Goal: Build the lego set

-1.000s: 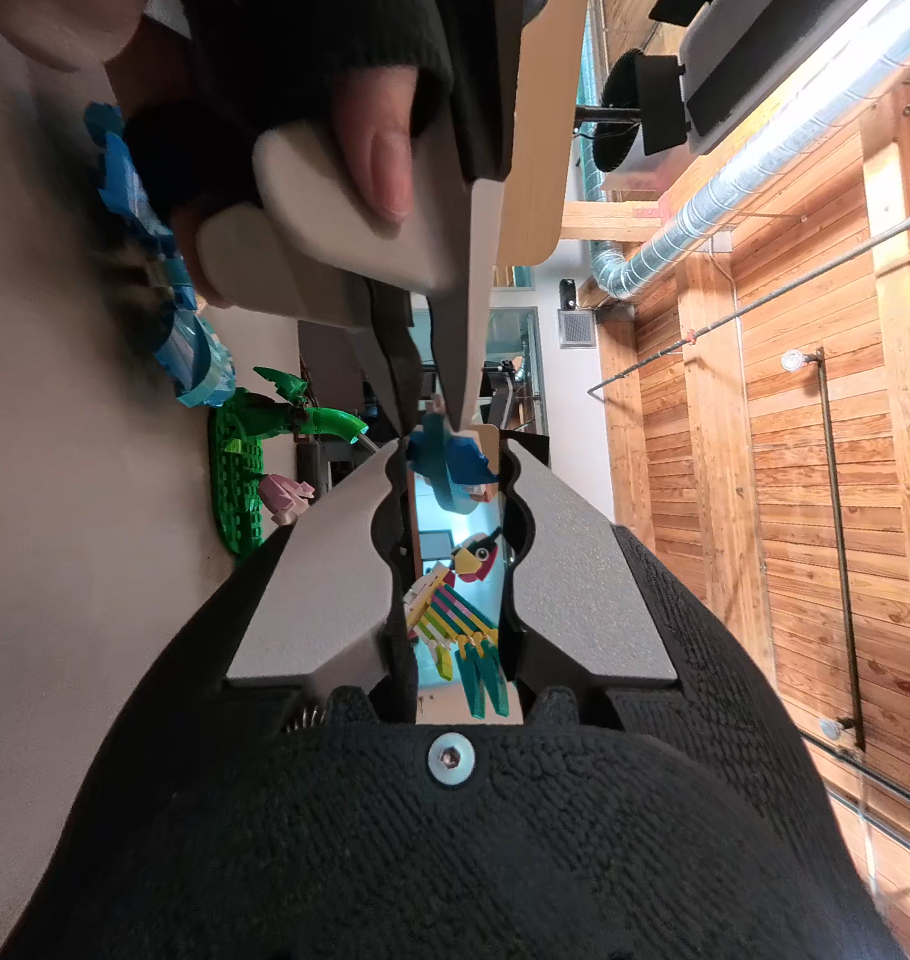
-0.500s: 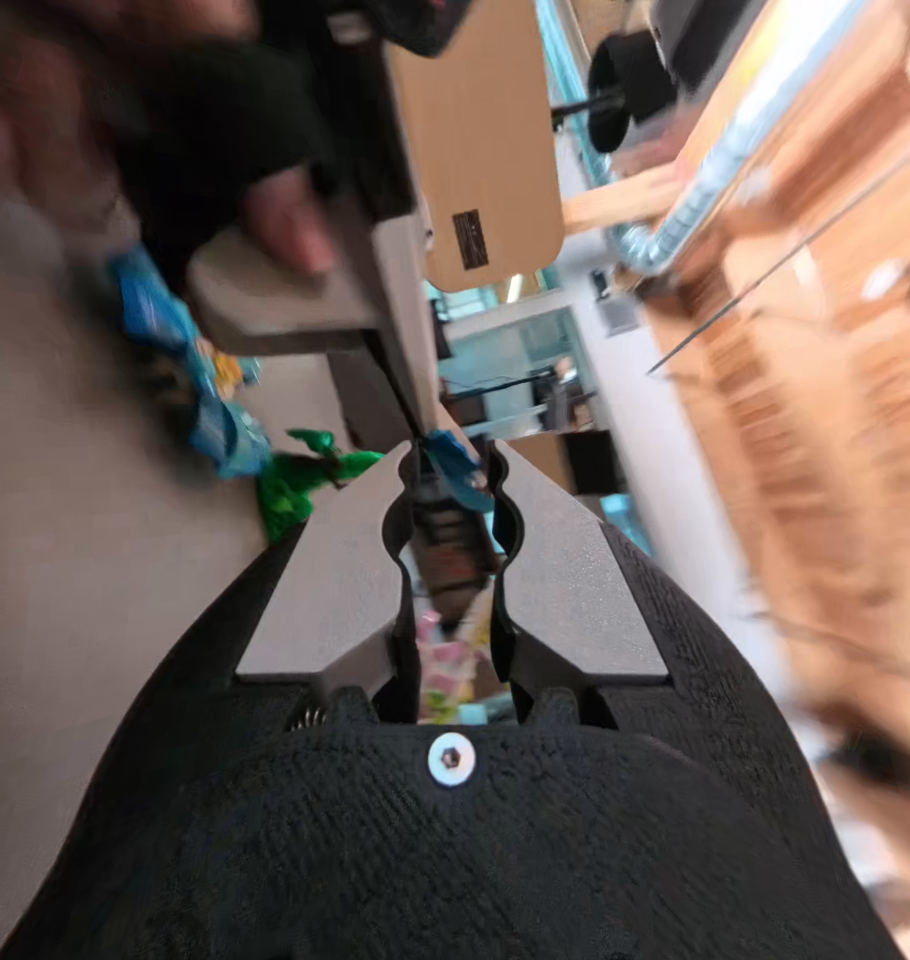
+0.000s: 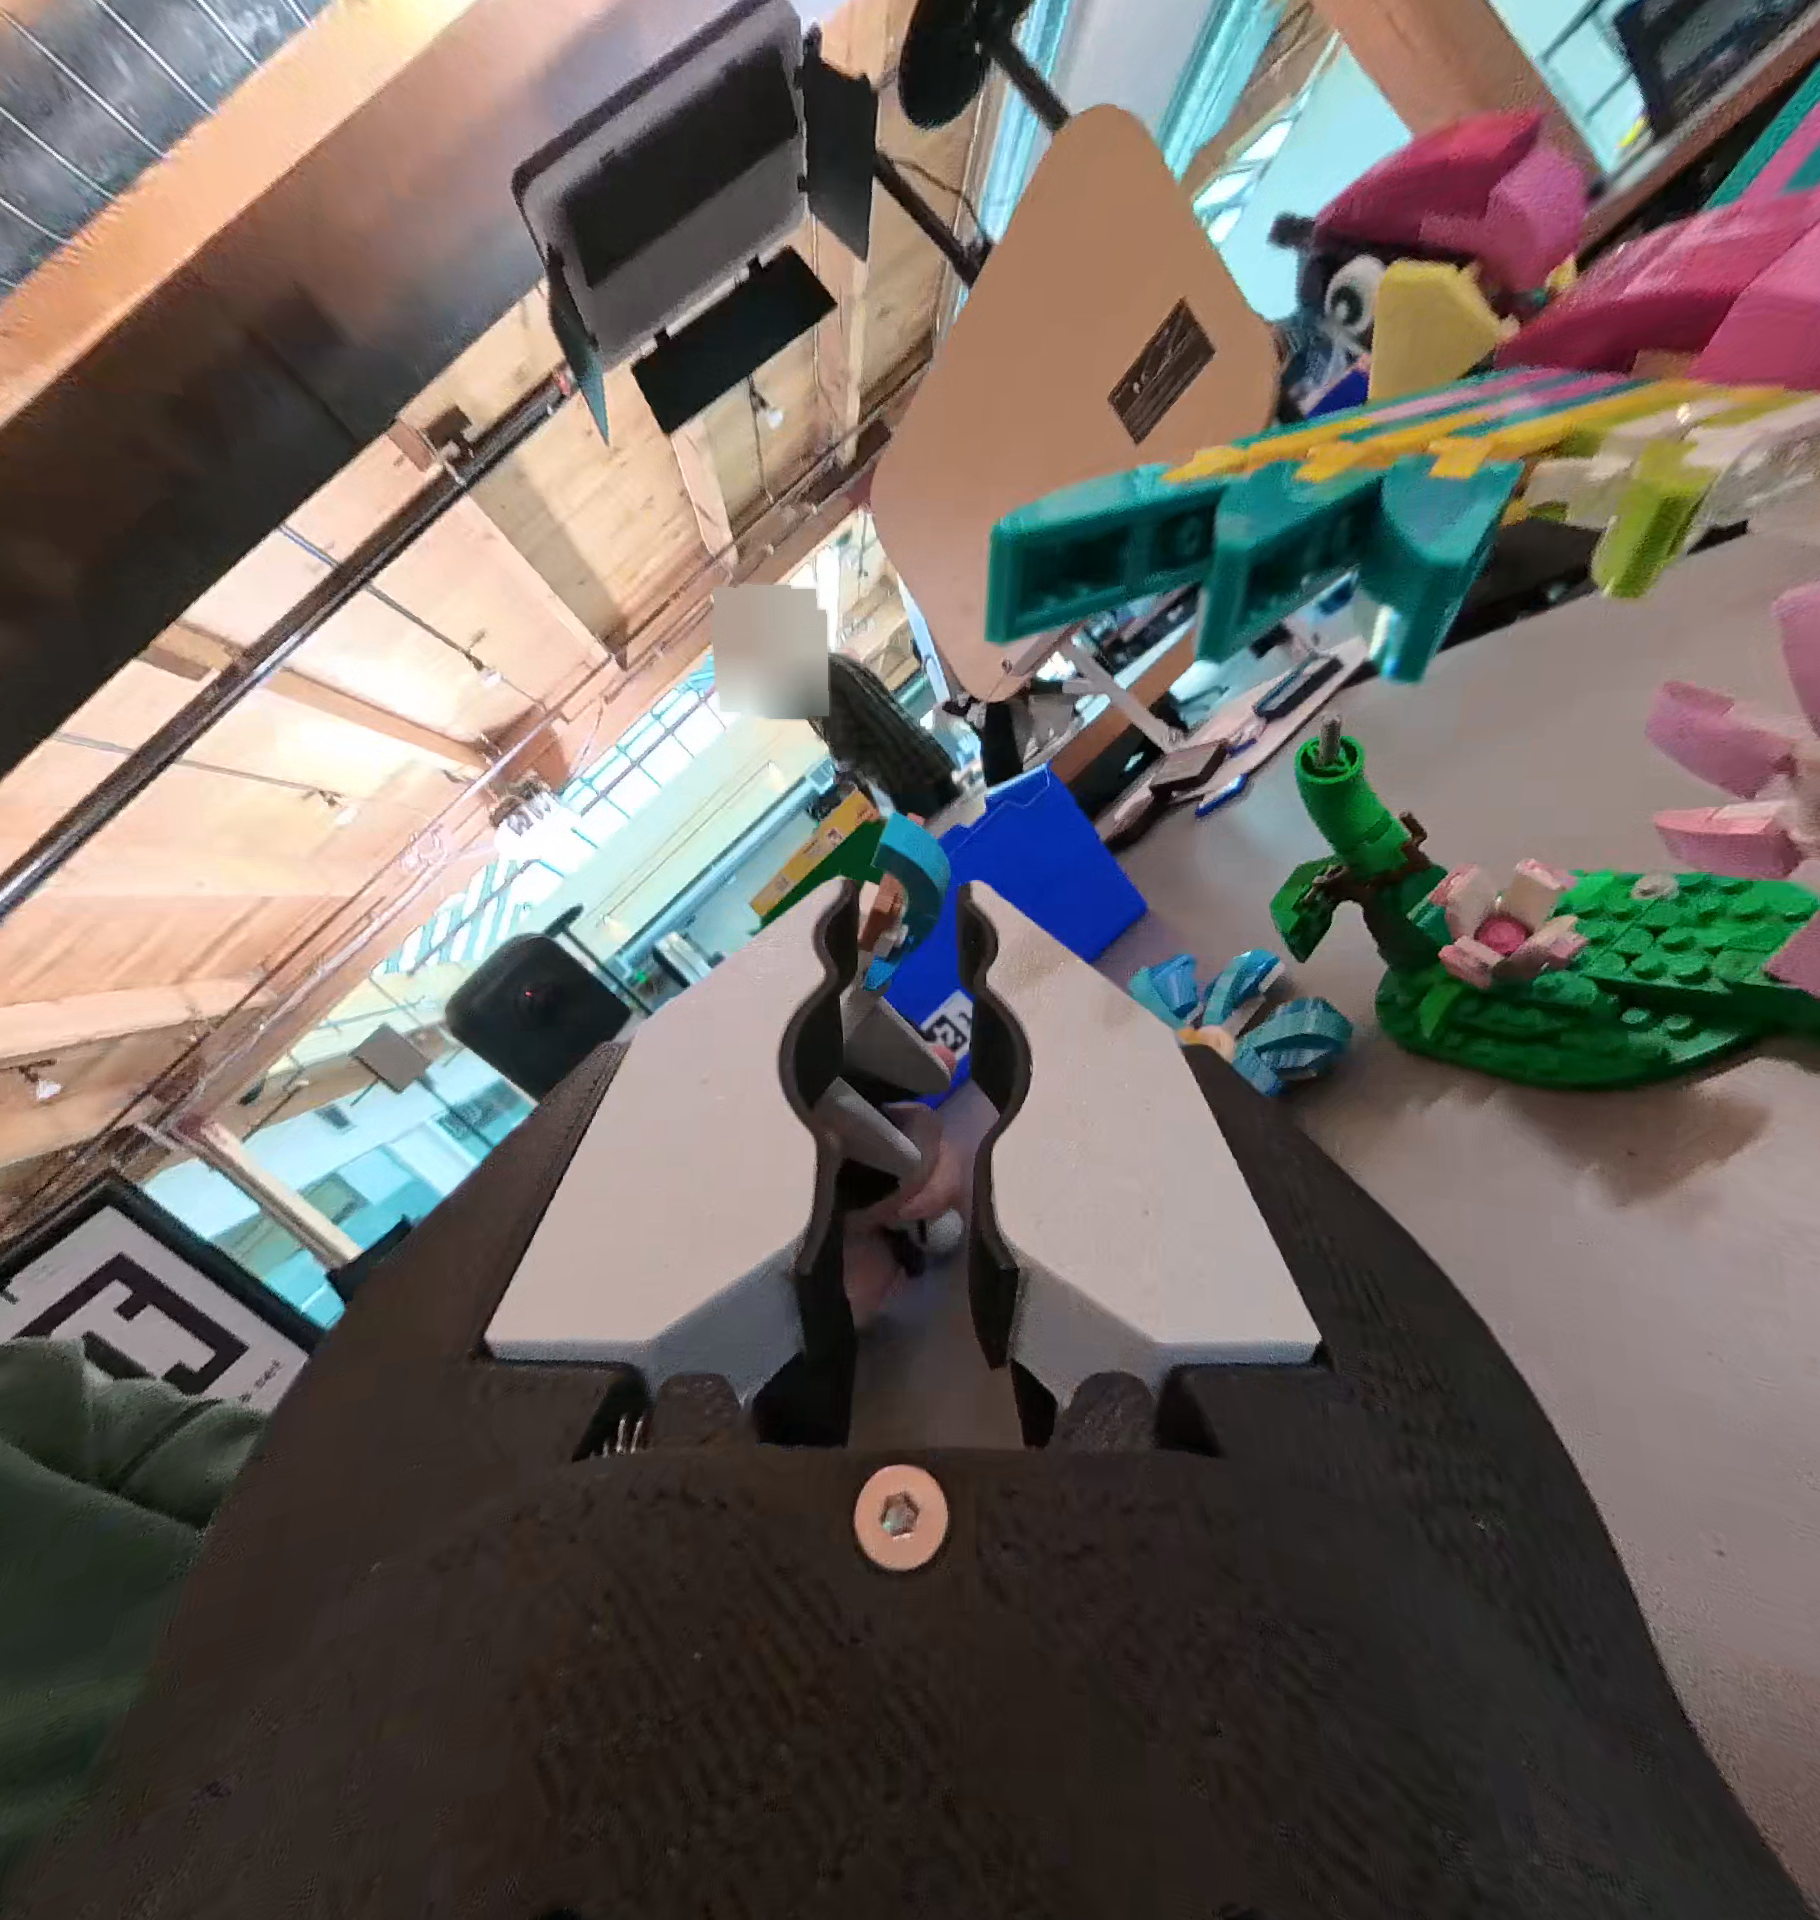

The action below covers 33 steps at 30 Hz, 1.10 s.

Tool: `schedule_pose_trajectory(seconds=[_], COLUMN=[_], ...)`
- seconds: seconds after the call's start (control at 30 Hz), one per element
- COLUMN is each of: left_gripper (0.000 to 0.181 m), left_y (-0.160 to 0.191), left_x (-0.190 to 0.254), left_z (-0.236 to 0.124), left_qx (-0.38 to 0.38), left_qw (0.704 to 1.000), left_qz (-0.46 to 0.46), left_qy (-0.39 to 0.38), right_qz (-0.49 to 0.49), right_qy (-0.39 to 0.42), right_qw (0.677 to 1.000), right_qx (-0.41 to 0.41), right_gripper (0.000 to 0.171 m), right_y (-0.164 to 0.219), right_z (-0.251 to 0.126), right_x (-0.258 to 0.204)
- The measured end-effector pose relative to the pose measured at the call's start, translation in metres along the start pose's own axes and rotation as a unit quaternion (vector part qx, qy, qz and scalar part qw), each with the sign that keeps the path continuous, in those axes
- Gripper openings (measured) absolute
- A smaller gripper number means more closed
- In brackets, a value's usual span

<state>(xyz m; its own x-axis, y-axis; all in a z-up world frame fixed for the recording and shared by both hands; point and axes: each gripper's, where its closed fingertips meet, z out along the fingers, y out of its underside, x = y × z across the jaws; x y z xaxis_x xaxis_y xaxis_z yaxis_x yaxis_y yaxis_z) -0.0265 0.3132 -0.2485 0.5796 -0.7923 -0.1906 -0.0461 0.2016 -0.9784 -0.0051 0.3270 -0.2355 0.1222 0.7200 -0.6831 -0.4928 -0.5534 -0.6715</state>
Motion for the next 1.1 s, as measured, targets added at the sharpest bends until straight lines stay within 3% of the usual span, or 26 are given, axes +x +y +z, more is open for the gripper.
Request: schedule_pose_trajectory(seconds=[0.47, 0.6, 0.8, 0.87, 1.1], left_gripper=[0.01, 0.004, 0.004, 0.004, 0.004], left_y=[0.016, 0.013, 0.012, 0.014, 0.01], left_x=[0.003, 0.004, -0.011, -0.011, -0.004], left_z=[0.006, 0.004, 0.0, 0.0, 0.001], left_qx=[-0.033, -0.033, -0.034, -0.038, -0.027], left_qw=[0.999, 0.998, 0.999, 0.999, 0.999], left_qz=[0.02, 0.048, -0.022, -0.022, -0.029], left_qy=[-0.006, -0.01, -0.03, -0.028, -0.007], right_qz=[-0.026, -0.02, -0.038, -0.05, -0.046], right_qy=[0.022, 0.013, 0.028, 0.022, -0.005], right_qw=[0.997, 0.997, 0.996, 0.995, 0.996], right_qx=[-0.065, -0.067, -0.077, -0.077, -0.081], right_gripper=[0.014, 0.014, 0.015, 0.006, 0.004], right_y=[0.015, 0.015, 0.021, 0.023, 0.027], right_z=[0.002, 0.002, 0.003, 0.003, 0.005], right_x=[0.007, 0.004, 0.01, 0.007, 0.0])
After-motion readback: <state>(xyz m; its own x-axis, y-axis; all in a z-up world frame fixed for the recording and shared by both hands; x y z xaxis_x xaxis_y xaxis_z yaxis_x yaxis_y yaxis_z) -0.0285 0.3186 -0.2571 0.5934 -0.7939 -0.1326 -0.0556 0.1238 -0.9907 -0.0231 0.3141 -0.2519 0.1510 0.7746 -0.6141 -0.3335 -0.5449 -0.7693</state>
